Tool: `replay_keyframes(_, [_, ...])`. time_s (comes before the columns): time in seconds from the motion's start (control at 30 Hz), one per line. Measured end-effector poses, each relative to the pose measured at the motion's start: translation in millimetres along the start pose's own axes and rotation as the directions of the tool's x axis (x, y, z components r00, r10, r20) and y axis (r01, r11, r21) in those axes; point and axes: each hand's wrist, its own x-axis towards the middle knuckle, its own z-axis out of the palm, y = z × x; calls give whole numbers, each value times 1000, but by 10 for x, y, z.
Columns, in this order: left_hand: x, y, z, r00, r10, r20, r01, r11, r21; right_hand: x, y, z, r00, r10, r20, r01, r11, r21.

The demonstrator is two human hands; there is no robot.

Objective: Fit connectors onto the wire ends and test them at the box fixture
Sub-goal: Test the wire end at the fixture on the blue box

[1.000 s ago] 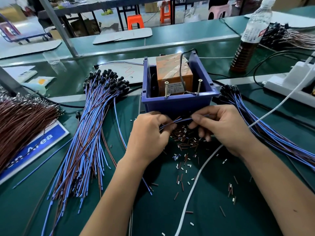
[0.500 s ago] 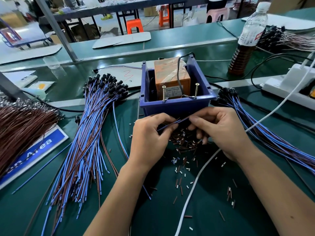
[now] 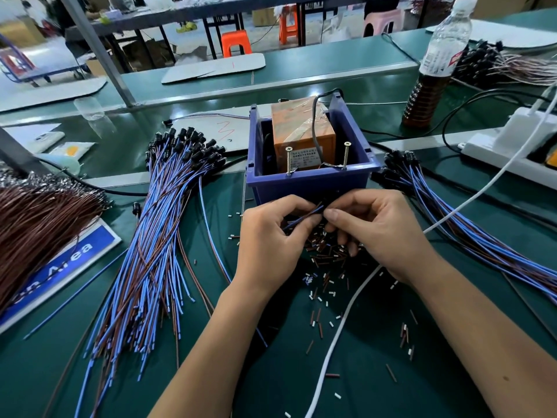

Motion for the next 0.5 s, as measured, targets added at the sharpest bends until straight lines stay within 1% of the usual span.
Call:
replay_keyframes(0.33, [7,17,-9,999,-53,6,53,998,-46,-2,14,-12,999,-42,-6,42,997,-60])
replay_keyframes(0.5, [14,32,-23,999,-39,7,39,995,-88,-9,-8,-3,996,-82,-26,81,997,-17])
